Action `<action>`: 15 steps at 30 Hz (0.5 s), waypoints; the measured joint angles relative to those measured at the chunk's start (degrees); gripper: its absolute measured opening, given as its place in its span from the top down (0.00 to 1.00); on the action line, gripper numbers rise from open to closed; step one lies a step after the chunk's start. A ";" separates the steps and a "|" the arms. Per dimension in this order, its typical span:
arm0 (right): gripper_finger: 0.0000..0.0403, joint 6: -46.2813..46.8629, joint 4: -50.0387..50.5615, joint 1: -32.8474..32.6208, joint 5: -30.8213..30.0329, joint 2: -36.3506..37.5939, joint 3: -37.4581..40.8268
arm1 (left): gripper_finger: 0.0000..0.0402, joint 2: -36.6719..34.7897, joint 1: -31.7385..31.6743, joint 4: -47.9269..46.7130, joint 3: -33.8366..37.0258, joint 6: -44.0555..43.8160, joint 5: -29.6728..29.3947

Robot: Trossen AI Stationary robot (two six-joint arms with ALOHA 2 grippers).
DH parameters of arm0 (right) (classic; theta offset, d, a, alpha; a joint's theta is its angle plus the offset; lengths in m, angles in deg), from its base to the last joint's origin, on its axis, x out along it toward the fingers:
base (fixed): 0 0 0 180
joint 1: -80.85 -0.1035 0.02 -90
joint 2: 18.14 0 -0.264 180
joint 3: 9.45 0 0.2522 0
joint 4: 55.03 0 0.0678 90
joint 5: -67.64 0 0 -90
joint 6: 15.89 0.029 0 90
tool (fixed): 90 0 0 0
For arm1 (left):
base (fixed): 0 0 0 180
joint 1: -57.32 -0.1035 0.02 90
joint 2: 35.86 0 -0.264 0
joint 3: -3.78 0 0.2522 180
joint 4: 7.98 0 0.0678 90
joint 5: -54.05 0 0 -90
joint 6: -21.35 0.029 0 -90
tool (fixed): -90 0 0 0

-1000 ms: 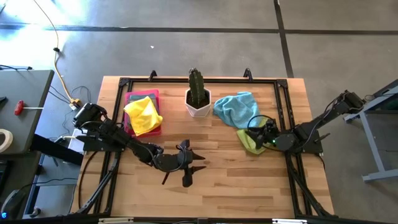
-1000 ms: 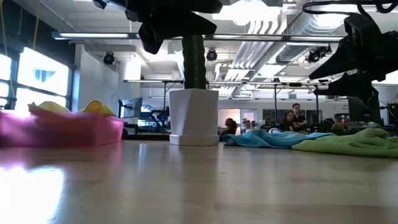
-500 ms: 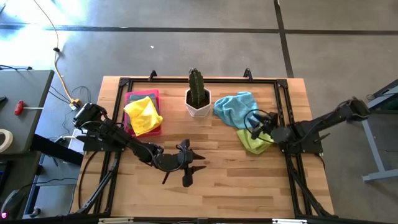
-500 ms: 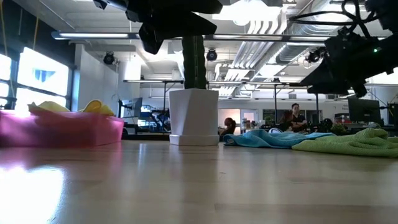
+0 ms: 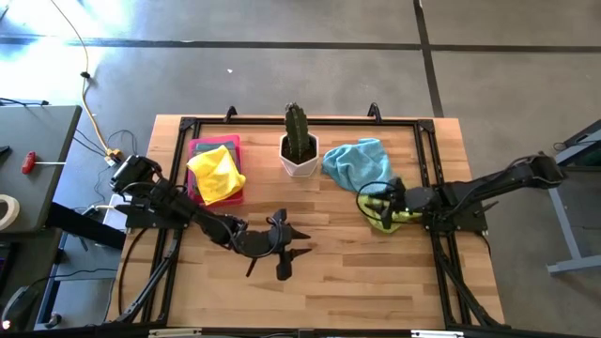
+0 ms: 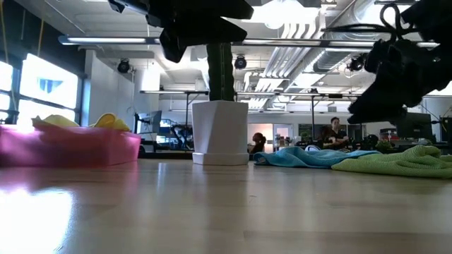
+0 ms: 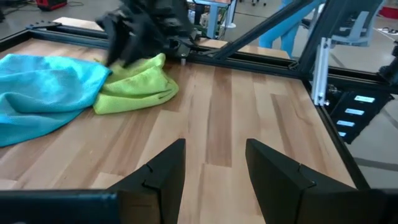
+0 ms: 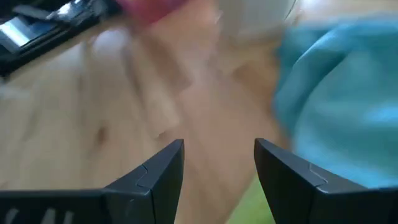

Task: Fold microfiber towels
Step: Fold the light green towel

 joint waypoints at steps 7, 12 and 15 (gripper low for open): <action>0.53 4.48 0.39 1.77 14.69 -7.25 0.00 | 0.61 -0.02 -1.06 0.00 0.00 -0.01 -0.13; 0.53 4.47 3.74 1.88 14.60 -11.38 -0.49 | 0.61 -0.02 -1.14 0.00 0.00 -0.01 -0.13; 0.53 3.93 10.25 2.69 14.41 -12.45 -3.72 | 0.61 -0.02 -1.14 0.00 0.00 0.01 -0.13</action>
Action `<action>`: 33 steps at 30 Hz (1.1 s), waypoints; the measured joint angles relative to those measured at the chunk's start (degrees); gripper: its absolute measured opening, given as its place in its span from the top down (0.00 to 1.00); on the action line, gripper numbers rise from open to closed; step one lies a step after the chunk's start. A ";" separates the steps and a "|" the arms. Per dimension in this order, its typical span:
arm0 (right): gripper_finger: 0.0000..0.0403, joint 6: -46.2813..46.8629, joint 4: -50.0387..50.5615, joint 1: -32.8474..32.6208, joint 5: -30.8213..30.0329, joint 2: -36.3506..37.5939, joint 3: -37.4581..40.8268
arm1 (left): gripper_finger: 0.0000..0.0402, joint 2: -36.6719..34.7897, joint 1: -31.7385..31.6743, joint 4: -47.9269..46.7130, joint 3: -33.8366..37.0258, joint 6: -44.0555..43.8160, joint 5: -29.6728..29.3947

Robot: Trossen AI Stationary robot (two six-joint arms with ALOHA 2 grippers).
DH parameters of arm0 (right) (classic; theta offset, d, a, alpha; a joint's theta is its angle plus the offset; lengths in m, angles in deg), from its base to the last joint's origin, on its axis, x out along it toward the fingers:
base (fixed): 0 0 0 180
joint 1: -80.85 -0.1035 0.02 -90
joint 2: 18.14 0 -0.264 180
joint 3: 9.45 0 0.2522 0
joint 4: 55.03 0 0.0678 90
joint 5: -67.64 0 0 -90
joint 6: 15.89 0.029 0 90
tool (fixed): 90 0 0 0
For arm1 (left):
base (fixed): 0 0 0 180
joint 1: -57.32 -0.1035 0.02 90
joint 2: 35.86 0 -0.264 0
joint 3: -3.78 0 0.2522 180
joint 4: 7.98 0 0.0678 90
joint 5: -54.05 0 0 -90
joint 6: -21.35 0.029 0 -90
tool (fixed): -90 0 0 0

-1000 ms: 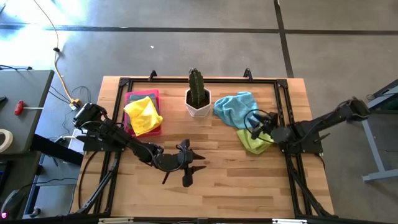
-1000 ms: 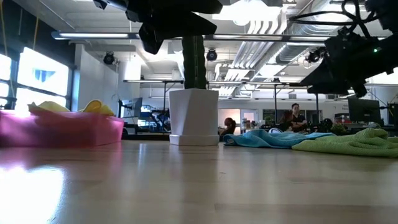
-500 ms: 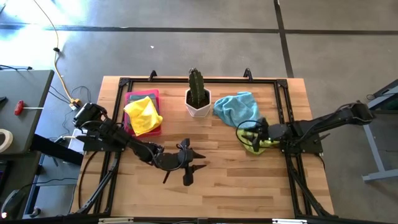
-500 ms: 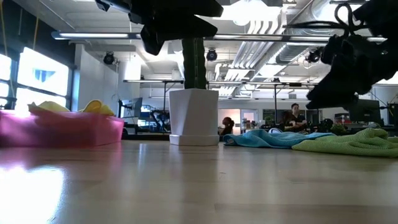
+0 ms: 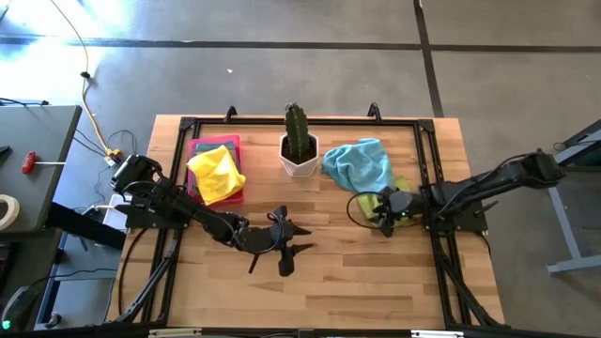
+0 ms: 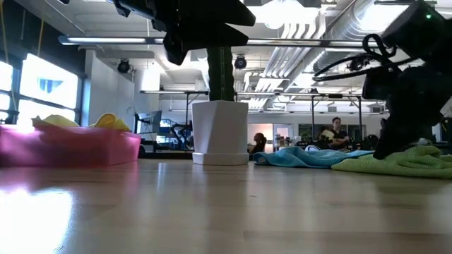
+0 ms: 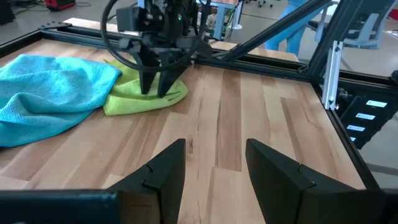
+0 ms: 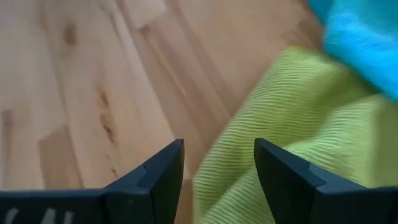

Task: Fold microfiber towels
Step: Fold the light green towel

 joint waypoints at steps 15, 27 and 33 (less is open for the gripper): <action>0.53 5.54 36.08 2.58 2.68 -3.66 -12.50 | 0.61 0.00 -0.26 0.00 0.00 -0.61 0.02; 0.53 -6.05 -2.39 -1.52 6.18 -17.23 -12.43 | 0.61 0.00 1.22 -0.13 0.00 -0.61 2.21; 0.53 -13.73 -29.43 -3.35 6.20 -22.78 -12.43 | 0.61 0.00 2.52 -0.46 0.00 -0.57 2.21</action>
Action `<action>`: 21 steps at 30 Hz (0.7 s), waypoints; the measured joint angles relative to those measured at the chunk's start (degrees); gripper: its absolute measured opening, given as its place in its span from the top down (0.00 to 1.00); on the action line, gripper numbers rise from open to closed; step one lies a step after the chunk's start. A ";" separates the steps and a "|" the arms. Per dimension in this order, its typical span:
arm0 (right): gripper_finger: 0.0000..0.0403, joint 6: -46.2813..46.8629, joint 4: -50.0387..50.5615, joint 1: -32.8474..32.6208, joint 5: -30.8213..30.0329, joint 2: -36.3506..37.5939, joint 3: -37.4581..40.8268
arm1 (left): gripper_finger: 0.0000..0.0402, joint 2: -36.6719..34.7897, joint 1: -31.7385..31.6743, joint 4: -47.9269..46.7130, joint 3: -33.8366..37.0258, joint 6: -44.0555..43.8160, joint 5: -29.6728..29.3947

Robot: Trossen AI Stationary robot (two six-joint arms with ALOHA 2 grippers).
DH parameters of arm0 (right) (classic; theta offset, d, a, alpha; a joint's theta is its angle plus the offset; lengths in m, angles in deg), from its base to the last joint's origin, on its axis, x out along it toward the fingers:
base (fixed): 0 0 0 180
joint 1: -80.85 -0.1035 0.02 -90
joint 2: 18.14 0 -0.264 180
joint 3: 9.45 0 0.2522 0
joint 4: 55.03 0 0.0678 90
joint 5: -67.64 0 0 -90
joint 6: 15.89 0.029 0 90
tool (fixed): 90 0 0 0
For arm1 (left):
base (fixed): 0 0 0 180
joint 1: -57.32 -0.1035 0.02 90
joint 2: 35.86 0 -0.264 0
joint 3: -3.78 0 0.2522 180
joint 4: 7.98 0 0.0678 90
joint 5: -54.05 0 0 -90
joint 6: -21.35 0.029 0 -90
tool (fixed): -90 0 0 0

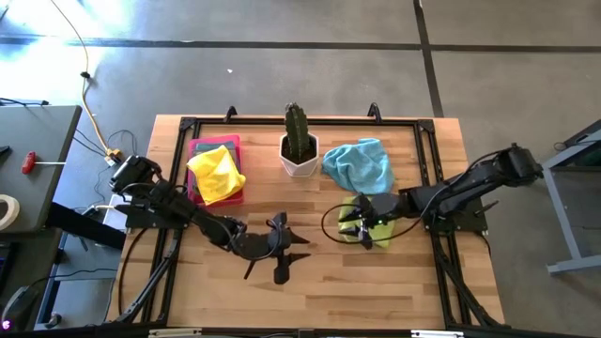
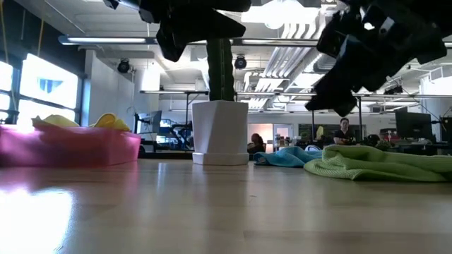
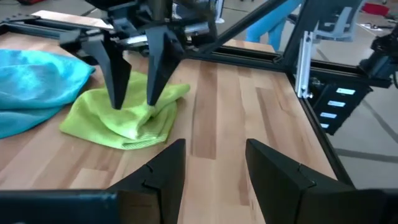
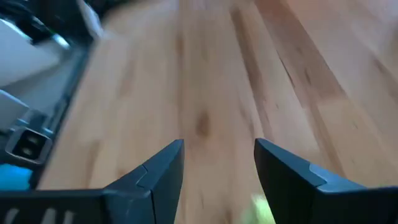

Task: Fold microfiber towels
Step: Fold the light green towel

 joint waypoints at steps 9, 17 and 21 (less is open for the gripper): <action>0.53 6.45 27.17 0.01 0.19 2.73 0.04 | 0.61 0.00 2.06 -0.46 0.00 0.72 0.00; 0.53 11.19 42.29 -1.53 0.01 3.53 -0.13 | 0.61 0.00 2.10 -0.46 -0.02 1.07 -0.07; 0.53 11.61 43.54 -3.00 -1.09 3.54 -0.17 | 0.61 0.00 2.10 -0.48 -0.02 1.05 -0.11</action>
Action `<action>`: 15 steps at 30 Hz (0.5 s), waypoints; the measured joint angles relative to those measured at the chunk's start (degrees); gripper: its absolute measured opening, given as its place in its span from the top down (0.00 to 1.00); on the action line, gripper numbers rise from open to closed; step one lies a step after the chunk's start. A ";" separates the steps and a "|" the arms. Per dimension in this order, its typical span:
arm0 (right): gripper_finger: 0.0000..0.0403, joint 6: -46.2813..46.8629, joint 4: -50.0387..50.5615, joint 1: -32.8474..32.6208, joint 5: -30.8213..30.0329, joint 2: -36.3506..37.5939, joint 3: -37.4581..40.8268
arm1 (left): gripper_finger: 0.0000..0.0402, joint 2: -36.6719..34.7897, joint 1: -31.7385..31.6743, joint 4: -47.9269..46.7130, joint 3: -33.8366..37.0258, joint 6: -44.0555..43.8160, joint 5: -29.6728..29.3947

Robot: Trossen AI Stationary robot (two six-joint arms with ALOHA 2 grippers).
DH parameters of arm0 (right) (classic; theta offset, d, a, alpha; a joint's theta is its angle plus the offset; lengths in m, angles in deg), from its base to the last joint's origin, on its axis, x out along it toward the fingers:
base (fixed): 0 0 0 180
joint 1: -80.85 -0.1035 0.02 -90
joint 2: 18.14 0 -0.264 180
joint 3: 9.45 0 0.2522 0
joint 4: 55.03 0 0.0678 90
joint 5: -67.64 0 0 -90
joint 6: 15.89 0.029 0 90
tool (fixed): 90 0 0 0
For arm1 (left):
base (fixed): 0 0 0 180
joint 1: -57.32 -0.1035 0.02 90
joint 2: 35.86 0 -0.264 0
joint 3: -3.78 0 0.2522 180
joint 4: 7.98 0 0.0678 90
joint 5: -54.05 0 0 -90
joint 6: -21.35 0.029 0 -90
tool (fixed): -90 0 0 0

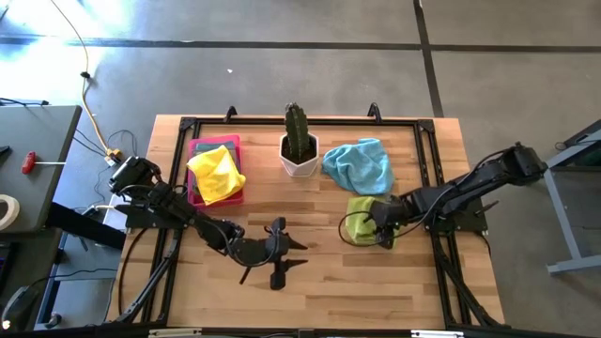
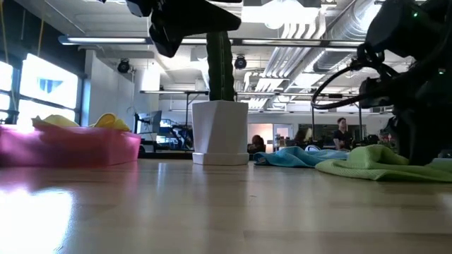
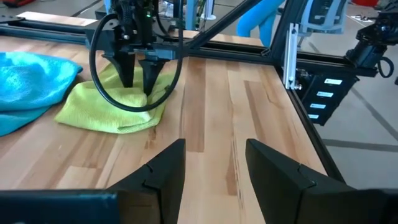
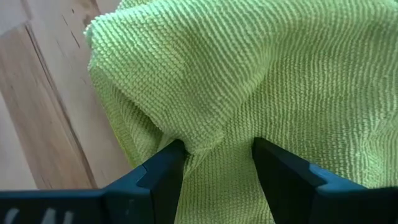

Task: Fold microfiber towels
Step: Fold the light green towel

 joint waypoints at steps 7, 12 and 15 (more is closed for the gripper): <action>0.53 -0.47 -18.19 -2.48 -4.55 -3.05 0.26 | 0.61 0.00 0.00 0.00 0.00 0.00 -0.02; 0.53 -5.15 -39.33 -2.62 -15.92 -8.78 0.26 | 0.61 -0.02 0.00 -0.31 0.00 0.00 -0.17; 0.53 -11.87 -46.29 -2.26 -16.25 -10.65 0.24 | 0.61 -0.02 0.00 -0.91 0.00 -0.02 -0.16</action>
